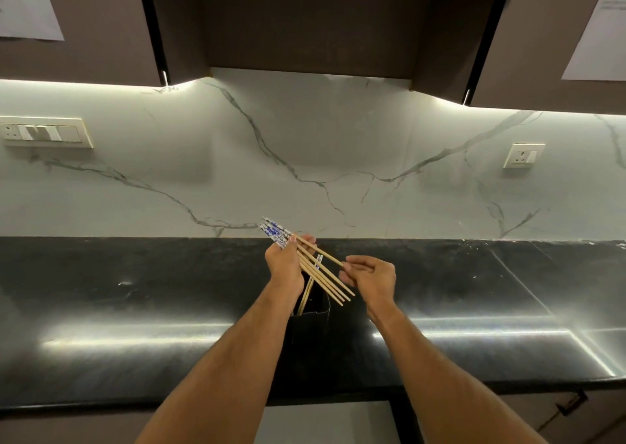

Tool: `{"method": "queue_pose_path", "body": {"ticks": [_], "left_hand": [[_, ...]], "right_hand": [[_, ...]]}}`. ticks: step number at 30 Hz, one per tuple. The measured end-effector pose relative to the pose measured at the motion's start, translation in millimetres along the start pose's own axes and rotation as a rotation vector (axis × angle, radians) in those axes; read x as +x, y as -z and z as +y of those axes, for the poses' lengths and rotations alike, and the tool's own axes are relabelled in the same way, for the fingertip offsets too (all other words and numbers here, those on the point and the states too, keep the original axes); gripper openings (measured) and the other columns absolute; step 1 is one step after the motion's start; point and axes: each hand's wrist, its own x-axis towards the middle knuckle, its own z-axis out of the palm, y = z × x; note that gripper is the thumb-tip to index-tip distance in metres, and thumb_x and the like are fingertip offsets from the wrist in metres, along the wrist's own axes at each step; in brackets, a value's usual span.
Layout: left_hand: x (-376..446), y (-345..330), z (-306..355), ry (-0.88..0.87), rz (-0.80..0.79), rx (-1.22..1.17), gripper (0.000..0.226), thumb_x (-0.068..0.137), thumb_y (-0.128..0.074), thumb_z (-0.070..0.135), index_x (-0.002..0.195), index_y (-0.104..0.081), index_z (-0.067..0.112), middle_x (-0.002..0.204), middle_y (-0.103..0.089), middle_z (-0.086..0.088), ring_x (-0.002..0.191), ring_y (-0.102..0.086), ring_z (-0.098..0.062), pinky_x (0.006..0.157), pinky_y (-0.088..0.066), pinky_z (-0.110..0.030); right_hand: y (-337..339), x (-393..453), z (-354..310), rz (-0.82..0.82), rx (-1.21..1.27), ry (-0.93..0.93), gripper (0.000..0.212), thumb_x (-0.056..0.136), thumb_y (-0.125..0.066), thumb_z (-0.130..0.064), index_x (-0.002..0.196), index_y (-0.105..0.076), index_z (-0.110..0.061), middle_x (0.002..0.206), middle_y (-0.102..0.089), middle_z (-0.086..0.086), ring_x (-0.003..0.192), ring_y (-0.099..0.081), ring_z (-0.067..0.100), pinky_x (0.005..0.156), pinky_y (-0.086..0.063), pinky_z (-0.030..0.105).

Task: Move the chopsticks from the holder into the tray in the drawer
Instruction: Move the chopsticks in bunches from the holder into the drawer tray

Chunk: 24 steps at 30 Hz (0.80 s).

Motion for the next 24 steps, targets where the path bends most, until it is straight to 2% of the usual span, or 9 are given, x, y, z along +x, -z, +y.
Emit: {"method": "queue_pose_path", "body": {"ticks": [3, 6, 10, 12, 14, 16, 18, 21, 24], "left_hand": [[-1, 0, -1, -0.034, 0.006, -0.005, 0.018, 0.105, -0.046, 0.006, 0.109, -0.062, -0.001, 0.091, -0.077, -0.019, 0.085, -0.077, -0.029, 0.079, -0.063, -0.043], [-1, -1, 2, -0.033, 0.011, -0.013, 0.018, 0.106, -0.045, 0.007, 0.112, -0.061, 0.001, 0.096, -0.075, -0.02, 0.085, -0.077, -0.029, 0.081, -0.063, -0.046], [-4, 0, 2, -0.065, -0.023, 0.12, 0.019, 0.106, -0.045, 0.01, 0.111, -0.063, 0.003, 0.093, -0.072, -0.017, 0.073, -0.075, -0.025, 0.07, -0.064, -0.038], [-7, 1, 0, -0.1, -0.048, 0.199, 0.019, 0.106, -0.046, 0.011, 0.112, -0.063, 0.004, 0.087, -0.07, -0.013, 0.065, -0.072, -0.019, 0.061, -0.062, -0.032], [-9, 1, -2, -0.123, -0.067, 0.228, 0.018, 0.106, -0.047, 0.011, 0.112, -0.062, 0.003, 0.081, -0.069, -0.01, 0.063, -0.071, -0.017, 0.059, -0.06, -0.029], [-10, 0, -2, -0.142, -0.083, 0.222, 0.017, 0.106, -0.047, 0.01, 0.112, -0.062, 0.004, 0.08, -0.069, -0.008, 0.066, -0.072, -0.018, 0.061, -0.06, -0.029], [-11, -1, -2, -0.163, -0.106, 0.211, 0.016, 0.106, -0.047, 0.011, 0.111, -0.062, 0.006, 0.081, -0.07, -0.008, 0.07, -0.074, -0.019, 0.065, -0.061, -0.03], [-13, -2, -7, -0.167, -0.135, 0.206, 0.017, 0.106, -0.048, 0.012, 0.113, -0.062, 0.006, 0.083, -0.071, -0.009, 0.075, -0.074, -0.022, 0.073, -0.062, -0.036], [-14, -3, -13, -0.151, -0.149, 0.228, 0.017, 0.106, -0.049, 0.013, 0.116, -0.061, 0.009, 0.085, -0.071, -0.008, 0.078, -0.074, -0.022, 0.077, -0.062, -0.038]], "right_hand": [[0, -4, 1, -0.125, -0.243, 0.059, 0.012, 0.085, -0.074, 0.001, 0.093, -0.078, -0.006, 0.075, -0.077, 0.006, 0.069, -0.077, 0.02, 0.064, -0.062, 0.027], [-1, -7, 1, -0.314, -0.395, 0.052, 0.01, 0.087, -0.073, -0.003, 0.092, -0.079, -0.01, 0.079, -0.078, 0.004, 0.073, -0.077, 0.018, 0.069, -0.063, 0.033], [2, -11, 4, -0.537, -0.349, -0.095, 0.011, 0.091, -0.067, -0.003, 0.098, -0.076, -0.006, 0.089, -0.078, 0.011, 0.082, -0.077, 0.027, 0.068, -0.063, 0.033], [6, -10, 8, -0.612, -0.288, -0.161, 0.012, 0.093, -0.067, -0.01, 0.1, -0.076, -0.006, 0.095, -0.077, 0.013, 0.089, -0.076, 0.029, 0.073, -0.064, 0.036], [9, -7, 16, -0.597, -0.167, -0.26, 0.027, 0.096, -0.065, -0.03, 0.104, -0.076, -0.006, 0.102, -0.076, 0.015, 0.096, -0.074, 0.03, 0.082, -0.062, 0.043], [12, -5, 29, -0.444, 0.001, -0.425, 0.051, 0.097, -0.056, -0.051, 0.113, -0.07, -0.004, 0.107, -0.075, 0.017, 0.1, -0.073, 0.032, 0.087, -0.06, 0.049], [11, -4, 44, -0.313, 0.267, -0.608, 0.072, 0.096, -0.045, -0.063, 0.123, -0.059, 0.002, 0.117, -0.07, 0.025, 0.109, -0.068, 0.04, 0.094, -0.055, 0.056], [-7, -10, 57, -0.255, 0.695, -0.75, 0.092, 0.097, -0.03, -0.068, 0.134, -0.044, 0.014, 0.128, -0.058, 0.037, 0.121, -0.056, 0.05, 0.107, -0.042, 0.061], [-27, -13, 52, -0.26, 0.957, -0.724, 0.096, 0.097, -0.025, -0.069, 0.133, -0.045, 0.018, 0.128, -0.057, 0.04, 0.121, -0.057, 0.052, 0.111, -0.039, 0.059]]}}
